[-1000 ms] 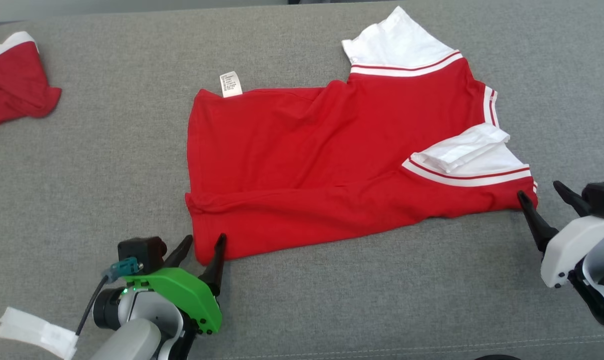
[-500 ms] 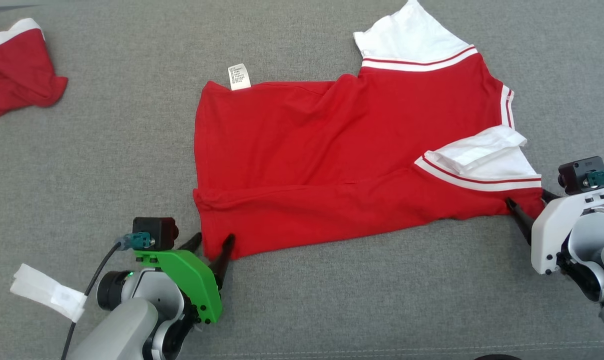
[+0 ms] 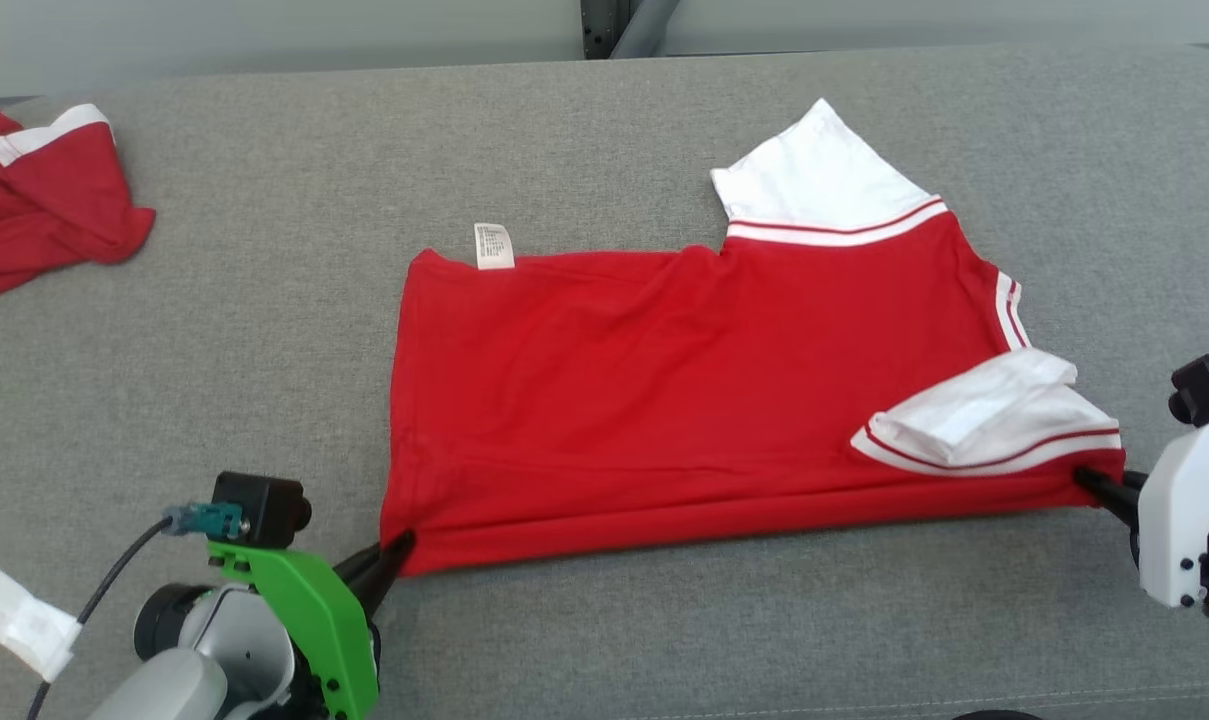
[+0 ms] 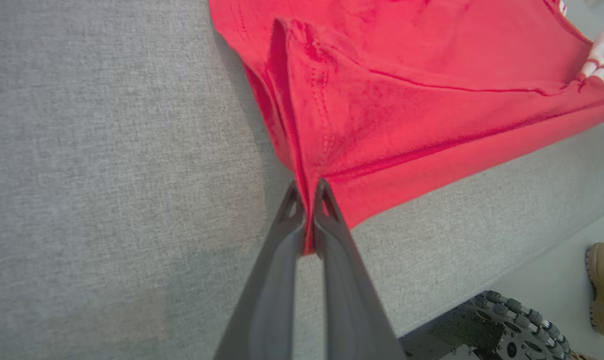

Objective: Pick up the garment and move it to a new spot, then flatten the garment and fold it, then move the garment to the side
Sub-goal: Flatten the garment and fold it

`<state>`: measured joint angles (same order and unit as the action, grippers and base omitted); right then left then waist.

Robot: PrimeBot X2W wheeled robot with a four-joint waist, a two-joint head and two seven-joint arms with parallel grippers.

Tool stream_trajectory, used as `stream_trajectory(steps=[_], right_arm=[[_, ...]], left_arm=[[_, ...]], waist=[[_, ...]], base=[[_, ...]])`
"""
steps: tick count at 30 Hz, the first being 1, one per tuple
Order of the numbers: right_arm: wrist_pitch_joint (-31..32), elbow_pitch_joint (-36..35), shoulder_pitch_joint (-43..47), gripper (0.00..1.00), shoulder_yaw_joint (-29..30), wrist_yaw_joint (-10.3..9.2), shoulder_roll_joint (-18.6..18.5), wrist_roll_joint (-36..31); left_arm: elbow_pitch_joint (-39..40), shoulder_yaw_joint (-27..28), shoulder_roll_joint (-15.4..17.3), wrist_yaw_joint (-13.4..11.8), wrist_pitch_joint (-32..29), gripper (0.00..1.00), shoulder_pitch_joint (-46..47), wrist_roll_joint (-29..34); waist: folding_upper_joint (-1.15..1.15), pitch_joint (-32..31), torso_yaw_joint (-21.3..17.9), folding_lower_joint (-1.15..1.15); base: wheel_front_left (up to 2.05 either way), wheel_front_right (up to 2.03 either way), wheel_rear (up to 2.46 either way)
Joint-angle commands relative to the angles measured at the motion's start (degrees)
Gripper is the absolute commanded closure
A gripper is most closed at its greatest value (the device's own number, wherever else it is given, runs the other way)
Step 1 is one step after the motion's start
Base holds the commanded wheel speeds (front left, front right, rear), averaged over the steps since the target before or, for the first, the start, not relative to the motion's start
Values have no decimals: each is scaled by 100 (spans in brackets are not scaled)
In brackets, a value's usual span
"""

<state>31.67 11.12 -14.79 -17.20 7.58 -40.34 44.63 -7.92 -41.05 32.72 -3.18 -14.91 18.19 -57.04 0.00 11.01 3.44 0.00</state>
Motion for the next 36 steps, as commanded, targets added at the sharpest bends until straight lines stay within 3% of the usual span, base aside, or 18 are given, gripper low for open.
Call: stream_trajectory(steps=[1, 6, 7, 8, 9, 17, 22, 28, 36], right_arm=[[158, -96, 298, 100, 150, -17, -115, 53], [73, -70, 675, 100, 426, -17, 131, -150], [41, -37, 719, 64, 442, -16, 231, -181], [16, -21, 758, 0, 422, -15, 270, -233], [-12, -10, 771, 0, 419, -15, 270, -306], [-27, -679, 653, 0, 892, -12, 25, -320], [-95, -1228, 19, 0, 1234, -12, 5, -572], [-13, -814, -1529, 0, 911, -12, 379, -1289], [-453, 671, -3369, 0, 186, -12, 1064, -2300]], left_arm=[[244, 57, 232, -158, -73, 100, -309, -96], [536, 56, 159, -417, 13, 100, -783, -260], [522, 43, 106, -445, 40, 74, -834, -265], [510, 21, 56, -450, 76, 34, -869, -273], [502, 16, 9, -457, 103, 0, -898, -286], [901, 286, 335, -602, 384, 0, -879, -118], [1237, 507, 471, -684, 269, 0, -205, 43], [547, 407, -158, -389, -223, 0, 1368, 129], [-1140, 184, -1158, 109, -262, 0, 2800, 186]], waist=[[0, -40, -91, 0], [0, 145, -135, 0], [0, 184, -138, 0], [0, 224, -133, 0], [0, 254, -124, 0], [0, 408, -116, 0], [0, 717, -5, 0], [0, 1391, 315, 0], [0, 1953, 661, 0]], base=[[0, 0, 0], [0, 0, 0], [0, 0, 0], [0, 0, 0], [0, 0, 0], [0, 0, 0], [0, 0, 0], [0, 0, 0], [0, 0, 0]])
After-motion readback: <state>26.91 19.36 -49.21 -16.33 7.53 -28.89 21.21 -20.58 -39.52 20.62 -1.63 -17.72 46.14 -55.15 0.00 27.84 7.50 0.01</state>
